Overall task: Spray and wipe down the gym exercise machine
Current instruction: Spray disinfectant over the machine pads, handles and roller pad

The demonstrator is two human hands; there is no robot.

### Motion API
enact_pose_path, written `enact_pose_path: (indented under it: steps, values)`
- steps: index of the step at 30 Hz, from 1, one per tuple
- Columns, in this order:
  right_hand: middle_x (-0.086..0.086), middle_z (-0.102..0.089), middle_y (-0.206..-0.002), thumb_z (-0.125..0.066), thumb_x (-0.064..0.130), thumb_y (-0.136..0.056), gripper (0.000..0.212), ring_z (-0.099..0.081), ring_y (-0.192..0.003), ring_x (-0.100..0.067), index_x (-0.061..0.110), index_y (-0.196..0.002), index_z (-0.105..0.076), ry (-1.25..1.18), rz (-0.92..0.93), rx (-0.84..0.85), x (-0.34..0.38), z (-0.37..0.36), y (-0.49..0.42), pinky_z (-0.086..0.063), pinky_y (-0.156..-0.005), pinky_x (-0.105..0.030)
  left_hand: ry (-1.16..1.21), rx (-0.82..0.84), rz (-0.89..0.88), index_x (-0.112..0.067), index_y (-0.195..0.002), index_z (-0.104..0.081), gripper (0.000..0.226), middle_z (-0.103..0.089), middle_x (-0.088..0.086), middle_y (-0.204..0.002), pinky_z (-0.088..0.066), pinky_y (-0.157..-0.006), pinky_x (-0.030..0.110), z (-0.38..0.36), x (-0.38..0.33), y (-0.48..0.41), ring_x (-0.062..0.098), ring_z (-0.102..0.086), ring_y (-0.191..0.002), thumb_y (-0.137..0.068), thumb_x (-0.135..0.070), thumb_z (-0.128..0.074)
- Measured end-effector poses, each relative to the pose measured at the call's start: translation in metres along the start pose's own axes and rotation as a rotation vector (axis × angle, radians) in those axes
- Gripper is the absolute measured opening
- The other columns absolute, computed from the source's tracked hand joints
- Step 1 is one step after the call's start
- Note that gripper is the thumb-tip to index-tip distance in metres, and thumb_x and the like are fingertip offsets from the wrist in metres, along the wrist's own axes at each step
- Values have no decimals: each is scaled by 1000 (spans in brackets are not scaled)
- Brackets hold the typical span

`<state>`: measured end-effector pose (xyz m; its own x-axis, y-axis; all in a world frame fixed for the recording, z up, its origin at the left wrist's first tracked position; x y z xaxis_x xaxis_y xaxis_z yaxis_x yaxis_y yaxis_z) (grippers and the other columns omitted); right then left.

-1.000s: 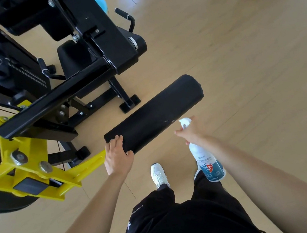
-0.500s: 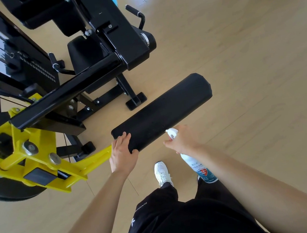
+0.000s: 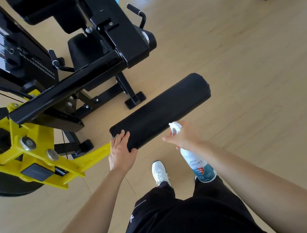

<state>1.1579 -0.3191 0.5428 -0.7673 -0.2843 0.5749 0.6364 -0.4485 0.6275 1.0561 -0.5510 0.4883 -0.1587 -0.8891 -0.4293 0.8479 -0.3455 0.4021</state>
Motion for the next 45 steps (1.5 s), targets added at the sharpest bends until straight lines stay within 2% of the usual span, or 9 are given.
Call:
enact_pose_path:
  steps: [5,11,16,20,24,27,33,39,45]
  values:
    - [-10,-70,-90,-76,39,-85,29,-73,-71,-33,25,-84,-50,-56,-76,-165,-29,29,-7,-63,-74,-49,-16,-2,30,-20,-157,-41,69,-31,-3,-167,-44,-112,47,-6,-5,4,22,-18,-155,-93,-17,-67]
    - [3,-67,-79,-81,38,-82,46,-66,-47,-13,11,-115,-65,-242,-167,-236,-66,80,-27,-45,-45,-17,-25,-3,120,-20,-160,-35,74,-22,-6,-170,-45,-111,45,-23,-14,17,19,-9,-158,-93,-17,-65]
    - [0,-68,-81,-73,39,-88,40,-67,-50,-19,19,-118,-57,-253,-240,-288,-99,125,-44,-58,-59,-33,-139,30,228,-20,-162,-28,77,-12,-5,-172,-45,-111,43,-42,-28,32,18,-3,-159,-93,-21,-64]
    - [6,-66,-81,-80,43,-82,48,-67,-52,-17,21,-118,-57,-226,-146,-176,-119,157,-64,-63,-69,-36,-81,95,340,-24,-143,-58,52,-37,-2,-163,-46,-107,38,-62,-53,37,21,-40,-146,-92,-25,-65]
    - [0,-65,-95,-76,43,-86,44,-65,-69,-23,18,-120,-62,-107,-61,-68,-136,191,-79,-60,-79,-37,20,202,353,-26,-130,-68,37,-54,-3,-151,-51,-102,32,-92,-126,37,21,-57,-127,-94,-27,-63]
    - [0,-63,-92,-73,45,-81,33,-69,-79,-30,25,-99,-55,10,-37,-74,-145,222,-87,-61,-80,-42,165,221,309,-27,-128,-69,34,-59,-5,-143,-47,-91,26,-106,-205,27,15,-59,-110,-95,-27,-62]
    - [12,-48,-47,-80,47,-68,37,-49,-39,-15,26,-59,-51,-239,-9,30,-160,282,-102,-50,-61,-38,443,315,173,-28,-120,-74,26,-70,-16,-117,-46,-86,14,-118,-353,1,3,-62,-111,-95,-23,-67]
    - [5,-59,-65,-72,42,-93,19,-55,-50,-1,23,-89,-72,-575,115,-99,-136,373,-106,-43,-58,-11,605,426,51,-30,-119,-73,33,-72,-15,-120,-52,-89,19,-136,-450,-47,3,-67,-110,-86,-34,-75]
    - [13,-61,-69,-59,35,-103,21,-58,-68,-9,27,-92,-75,-795,163,-189,-99,449,-162,-49,-72,-19,672,578,-179,-32,-130,-63,63,-71,-9,-119,-56,-99,31,-148,-541,-124,9,-67,-112,-71,-38,-82]
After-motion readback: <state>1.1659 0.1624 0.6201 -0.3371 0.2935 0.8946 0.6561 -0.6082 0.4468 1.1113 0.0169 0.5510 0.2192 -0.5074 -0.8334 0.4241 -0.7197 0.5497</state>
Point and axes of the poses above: each hand's wrist, its own y-axis away from the middle knuckle, its own z-axis out of the back of the hand, x = y × z, the point moved 5 cm from there along -y, towards the middle knuckle
